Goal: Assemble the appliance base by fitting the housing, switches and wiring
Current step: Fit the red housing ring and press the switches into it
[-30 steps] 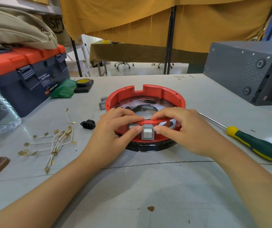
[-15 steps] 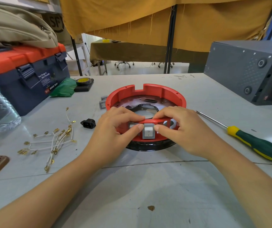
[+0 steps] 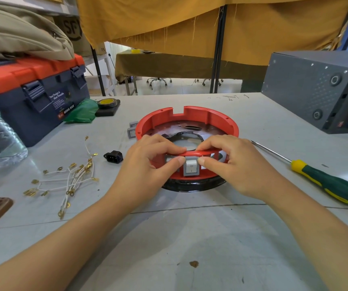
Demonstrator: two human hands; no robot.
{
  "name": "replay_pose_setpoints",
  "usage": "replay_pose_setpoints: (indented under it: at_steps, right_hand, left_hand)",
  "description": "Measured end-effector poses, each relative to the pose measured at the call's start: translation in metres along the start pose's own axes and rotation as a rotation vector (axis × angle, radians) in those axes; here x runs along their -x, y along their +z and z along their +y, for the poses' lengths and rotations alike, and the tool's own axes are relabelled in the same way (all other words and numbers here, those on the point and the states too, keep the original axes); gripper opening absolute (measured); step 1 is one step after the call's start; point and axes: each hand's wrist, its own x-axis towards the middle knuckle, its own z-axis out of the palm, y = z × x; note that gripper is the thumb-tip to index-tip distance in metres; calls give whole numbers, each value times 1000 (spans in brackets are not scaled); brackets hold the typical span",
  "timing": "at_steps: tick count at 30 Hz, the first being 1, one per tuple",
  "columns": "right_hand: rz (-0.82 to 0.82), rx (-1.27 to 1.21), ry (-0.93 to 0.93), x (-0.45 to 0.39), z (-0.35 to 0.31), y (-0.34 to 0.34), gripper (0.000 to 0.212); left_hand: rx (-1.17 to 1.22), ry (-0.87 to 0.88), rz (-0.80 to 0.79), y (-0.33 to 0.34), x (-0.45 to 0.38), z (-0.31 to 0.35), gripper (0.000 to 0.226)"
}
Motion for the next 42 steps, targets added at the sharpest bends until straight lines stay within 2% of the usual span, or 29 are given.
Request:
replay_pose_setpoints:
  at_steps: [19,27,42]
  right_hand:
    - [36,-24,-23,-1,1,-1,6]
    - [-36,166,-59,-1,11,-1,30]
    - [43,160,-63,0,6,3,24]
  left_hand:
    - [-37,26,12,2,-1,1,10]
    - [-177,137,-121,-7,3,-15,34]
    - [-223,155,-13,4,4,-11,30]
